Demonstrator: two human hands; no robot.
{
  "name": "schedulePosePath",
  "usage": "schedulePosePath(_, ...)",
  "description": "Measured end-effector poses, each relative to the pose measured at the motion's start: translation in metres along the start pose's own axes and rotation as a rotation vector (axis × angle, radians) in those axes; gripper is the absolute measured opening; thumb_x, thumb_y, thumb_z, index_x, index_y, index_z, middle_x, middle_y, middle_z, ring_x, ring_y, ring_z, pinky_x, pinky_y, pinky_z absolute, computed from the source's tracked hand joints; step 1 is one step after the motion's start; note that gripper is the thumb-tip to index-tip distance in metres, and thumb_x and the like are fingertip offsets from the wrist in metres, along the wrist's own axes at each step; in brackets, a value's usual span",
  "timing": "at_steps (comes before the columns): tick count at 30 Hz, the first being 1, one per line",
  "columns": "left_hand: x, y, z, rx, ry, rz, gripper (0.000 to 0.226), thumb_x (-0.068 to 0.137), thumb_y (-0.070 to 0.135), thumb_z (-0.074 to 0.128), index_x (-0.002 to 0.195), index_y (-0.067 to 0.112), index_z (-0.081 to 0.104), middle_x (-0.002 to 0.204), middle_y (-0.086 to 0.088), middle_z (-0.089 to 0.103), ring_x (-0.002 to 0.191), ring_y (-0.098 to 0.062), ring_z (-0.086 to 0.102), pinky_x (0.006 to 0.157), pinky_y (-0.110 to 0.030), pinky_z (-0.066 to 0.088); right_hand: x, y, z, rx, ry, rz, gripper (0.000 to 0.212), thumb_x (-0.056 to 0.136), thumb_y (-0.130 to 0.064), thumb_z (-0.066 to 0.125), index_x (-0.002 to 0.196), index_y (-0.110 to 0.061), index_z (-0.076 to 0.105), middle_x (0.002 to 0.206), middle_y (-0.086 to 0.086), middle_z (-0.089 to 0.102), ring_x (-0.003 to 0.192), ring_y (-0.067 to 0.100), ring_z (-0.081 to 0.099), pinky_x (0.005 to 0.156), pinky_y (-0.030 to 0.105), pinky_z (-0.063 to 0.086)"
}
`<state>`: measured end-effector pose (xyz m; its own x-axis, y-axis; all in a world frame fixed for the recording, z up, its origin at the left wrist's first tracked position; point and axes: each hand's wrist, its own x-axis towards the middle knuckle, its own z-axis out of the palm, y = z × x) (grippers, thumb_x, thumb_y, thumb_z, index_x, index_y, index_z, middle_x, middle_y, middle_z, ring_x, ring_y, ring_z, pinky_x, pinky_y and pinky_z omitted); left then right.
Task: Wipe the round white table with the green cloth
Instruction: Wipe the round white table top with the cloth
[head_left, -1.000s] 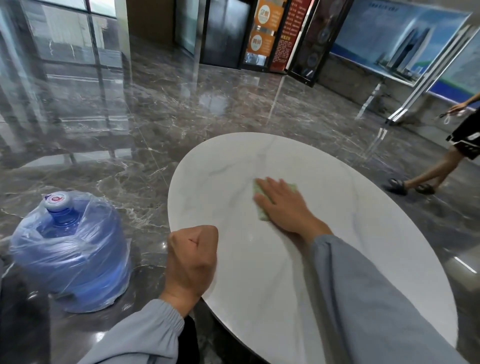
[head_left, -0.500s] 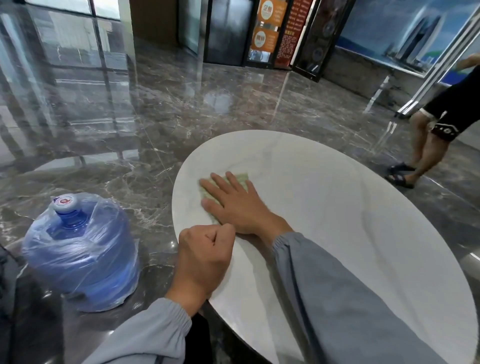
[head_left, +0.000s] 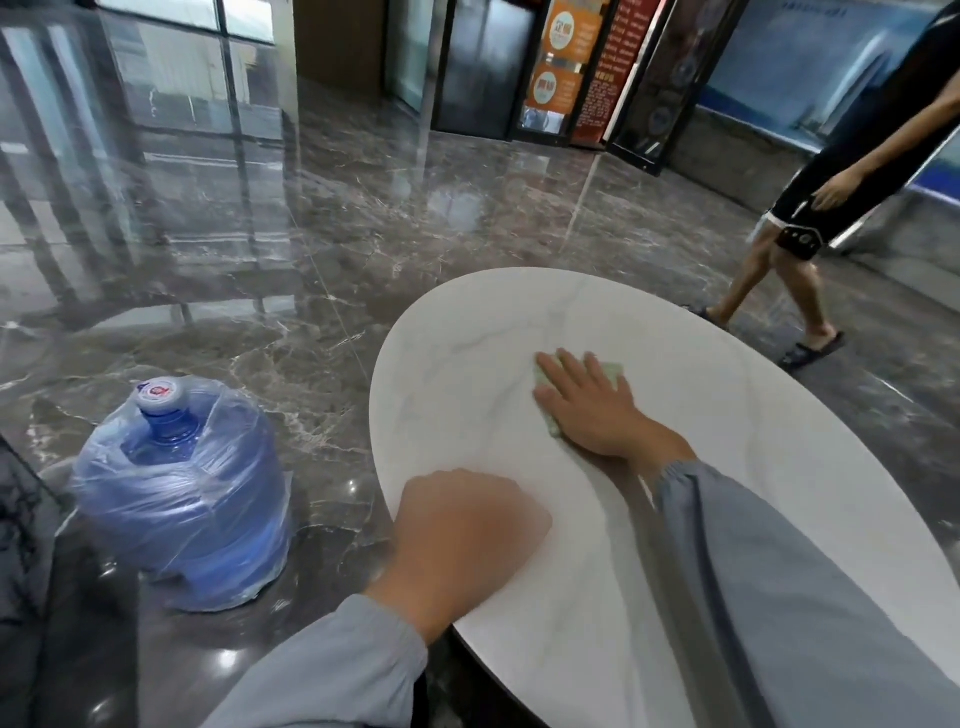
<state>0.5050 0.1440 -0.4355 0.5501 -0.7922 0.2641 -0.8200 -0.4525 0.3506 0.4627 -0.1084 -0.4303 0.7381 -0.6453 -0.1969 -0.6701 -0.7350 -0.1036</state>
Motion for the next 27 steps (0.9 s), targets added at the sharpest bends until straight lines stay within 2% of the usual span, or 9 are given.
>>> schedulePosePath(3,-0.003,0.003,-0.003,0.099,0.035,0.112,0.052,0.074,0.04,0.071,0.048,0.021,0.031,0.044,0.005,0.02,0.04,-0.019,0.023,0.048,-0.024,0.016,0.001,-0.064,0.01,-0.027,0.016,-0.296,0.06,0.104,-0.066,0.015,0.161,-0.053,-0.001,0.172,-0.018,-0.008,0.159,0.015,-0.015,0.123,0.055,-0.009)
schedulePosePath(6,-0.002,0.001,0.0,0.09,0.076,0.141,0.052,0.072,0.037,0.074,0.053,0.023,0.028,0.049,0.006,0.021,0.043,-0.018,0.024,0.048,-0.026,0.018,0.004,-0.07,0.012,0.006,0.018,-0.385,0.062,0.1,-0.072,0.017,0.159,-0.057,0.005,0.172,-0.022,-0.001,0.159,0.009,-0.01,0.123,0.049,-0.006)
schedulePosePath(10,0.0,0.001,0.003,0.036,0.085,0.226,0.029,0.084,0.032,0.064,0.064,0.022,0.045,0.061,0.006,0.042,0.061,-0.02,0.042,0.06,-0.038,0.039,0.011,-0.009,0.003,0.015,0.059,-0.17,0.061,0.102,-0.072,0.02,0.159,-0.058,0.006,0.173,-0.019,0.002,0.16,0.014,-0.004,0.126,0.052,0.002)
schedulePosePath(13,0.0,-0.001,0.006,-0.012,0.133,0.228,0.015,0.089,0.031,0.053,0.078,0.021,0.056,0.076,0.003,0.048,0.073,-0.022,0.044,0.068,-0.04,0.039,0.014,0.04,-0.003,-0.005,0.056,0.056,0.063,0.101,-0.071,0.018,0.161,-0.054,0.004,0.174,-0.016,0.001,0.16,0.019,-0.003,0.126,0.057,0.004)
schedulePosePath(15,0.001,-0.003,0.007,-0.038,0.145,0.231,0.013,0.091,0.031,0.052,0.083,0.023,0.059,0.082,0.004,0.049,0.077,-0.022,0.045,0.071,-0.039,0.039,0.017,0.042,-0.006,0.006,0.026,0.116,0.063,0.102,-0.07,0.017,0.161,-0.053,0.002,0.173,-0.017,-0.004,0.16,0.02,-0.007,0.125,0.059,0.0)
schedulePosePath(17,-0.001,-0.004,0.008,-0.096,0.171,0.233,0.016,0.092,0.031,0.054,0.081,0.023,0.063,0.081,0.006,0.052,0.077,-0.02,0.049,0.07,-0.04,0.041,0.019,0.012,-0.005,-0.014,-0.007,0.028,0.06,0.105,-0.065,0.017,0.161,-0.053,-0.002,0.173,-0.016,-0.009,0.16,0.021,-0.013,0.122,0.06,-0.005)
schedulePosePath(23,-0.002,-0.004,0.007,-0.176,0.263,0.24,0.019,0.09,0.032,0.062,0.074,0.024,0.069,0.078,0.007,0.059,0.076,-0.018,0.055,0.066,-0.042,0.044,0.004,-0.103,0.017,-0.074,-0.01,-0.587,0.053,0.105,-0.065,0.017,0.153,-0.065,-0.006,0.172,-0.021,-0.005,0.158,0.01,-0.015,0.121,0.045,-0.01)
schedulePosePath(25,-0.001,-0.004,0.007,-0.171,0.255,0.237,0.019,0.091,0.032,0.061,0.076,0.024,0.069,0.077,0.007,0.059,0.076,-0.018,0.056,0.066,-0.042,0.045,0.009,-0.089,0.008,-0.038,-0.042,-0.596,0.054,0.103,-0.07,0.018,0.151,-0.068,-0.005,0.171,-0.024,-0.004,0.158,0.008,-0.013,0.121,0.042,-0.009)
schedulePosePath(27,-0.001,-0.005,0.007,-0.16,0.264,0.228,0.02,0.091,0.031,0.06,0.075,0.023,0.068,0.075,0.007,0.057,0.074,-0.018,0.055,0.065,-0.041,0.046,0.02,-0.049,0.0,-0.033,-0.005,-0.412,0.058,0.104,-0.07,0.021,0.158,-0.06,0.003,0.172,-0.021,0.0,0.159,0.012,-0.007,0.126,0.044,-0.003)
